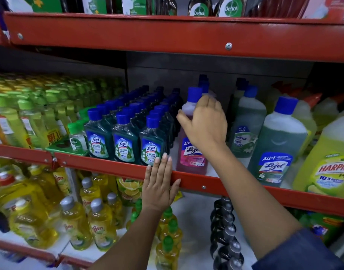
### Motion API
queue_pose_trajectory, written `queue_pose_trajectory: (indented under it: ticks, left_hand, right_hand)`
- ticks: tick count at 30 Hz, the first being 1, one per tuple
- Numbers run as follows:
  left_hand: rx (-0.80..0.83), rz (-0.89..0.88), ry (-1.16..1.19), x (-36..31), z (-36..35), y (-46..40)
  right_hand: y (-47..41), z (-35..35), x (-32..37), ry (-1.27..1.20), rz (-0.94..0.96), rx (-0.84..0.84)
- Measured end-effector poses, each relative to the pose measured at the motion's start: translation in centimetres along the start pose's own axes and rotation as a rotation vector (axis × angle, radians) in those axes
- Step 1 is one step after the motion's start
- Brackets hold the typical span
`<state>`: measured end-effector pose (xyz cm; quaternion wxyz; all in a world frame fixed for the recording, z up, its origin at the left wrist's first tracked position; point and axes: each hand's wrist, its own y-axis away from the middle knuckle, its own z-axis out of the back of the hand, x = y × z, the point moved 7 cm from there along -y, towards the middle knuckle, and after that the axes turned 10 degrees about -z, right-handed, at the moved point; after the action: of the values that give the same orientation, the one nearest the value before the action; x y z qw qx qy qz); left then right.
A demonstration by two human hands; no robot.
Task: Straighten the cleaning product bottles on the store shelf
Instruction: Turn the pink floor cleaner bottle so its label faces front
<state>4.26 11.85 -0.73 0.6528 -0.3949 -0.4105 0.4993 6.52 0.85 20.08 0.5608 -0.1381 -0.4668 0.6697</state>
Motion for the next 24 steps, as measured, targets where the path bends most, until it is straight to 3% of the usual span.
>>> queue_pose_trajectory:
  ticks: [6,13,19,24]
  left_hand:
    - [0.002,0.003,0.004,0.0,0.0,0.0]
    - [0.095,0.015,0.078,-0.2,0.4,0.1]
    - [0.049,0.037,0.418,-1.0,3.0,-2.3]
    - [0.066,0.511,0.970,-1.6,4.2,-5.1]
  right_hand:
    - [0.9,1.2,0.4,-0.005,0.001,-0.036]
    - [0.8,1.0,-0.6,-0.049,-0.055,0.088]
    - [4.6,-0.1,-3.7,-0.411,-0.137,0.218]
    - [8.9,-2.4,-7.5,-0.637,-0.297,0.334]
